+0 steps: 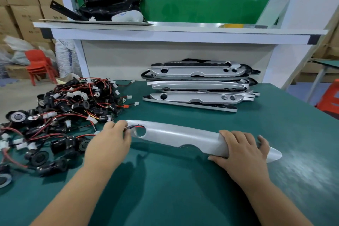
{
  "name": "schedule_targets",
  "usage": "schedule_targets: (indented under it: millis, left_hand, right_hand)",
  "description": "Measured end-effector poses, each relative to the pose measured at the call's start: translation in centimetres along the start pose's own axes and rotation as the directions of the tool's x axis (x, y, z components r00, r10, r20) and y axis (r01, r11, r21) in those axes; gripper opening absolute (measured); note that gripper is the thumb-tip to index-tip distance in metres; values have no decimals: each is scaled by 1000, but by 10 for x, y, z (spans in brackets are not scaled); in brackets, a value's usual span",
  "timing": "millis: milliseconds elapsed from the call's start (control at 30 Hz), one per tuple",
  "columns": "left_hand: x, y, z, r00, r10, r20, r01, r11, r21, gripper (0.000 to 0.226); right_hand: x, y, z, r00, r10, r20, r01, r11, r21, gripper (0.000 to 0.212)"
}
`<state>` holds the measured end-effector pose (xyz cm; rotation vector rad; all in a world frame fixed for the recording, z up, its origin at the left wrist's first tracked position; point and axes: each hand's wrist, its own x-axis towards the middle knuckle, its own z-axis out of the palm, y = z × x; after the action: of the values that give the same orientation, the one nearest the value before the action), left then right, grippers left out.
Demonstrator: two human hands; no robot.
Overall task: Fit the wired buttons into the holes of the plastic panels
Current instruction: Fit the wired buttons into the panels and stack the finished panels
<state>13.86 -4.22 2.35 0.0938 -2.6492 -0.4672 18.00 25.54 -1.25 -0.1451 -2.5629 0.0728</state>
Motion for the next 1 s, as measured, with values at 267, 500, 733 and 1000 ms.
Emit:
schedule_targets:
  millis: [267, 500, 733, 1000]
  left_hand:
    - [-13, -4, 13, 961, 96, 261, 55, 855, -516, 44]
    - [-23, -27, 4, 879, 205, 431, -57, 942, -331, 52]
    - [-13, -13, 14, 967, 73, 243, 68, 847, -528, 22]
    - [6, 3, 21, 947, -294, 126, 288, 608, -740, 47]
  right_hand:
    - [0, 3, 0, 994, -36, -103, 38, 999, 14, 71]
    - [0, 5, 2, 996, -40, -83, 42, 999, 28, 70]
    - [-1, 4, -1, 996, -47, -69, 51, 998, 48, 69]
    - [1, 14, -3, 999, 20, -41, -15, 992, 125, 69]
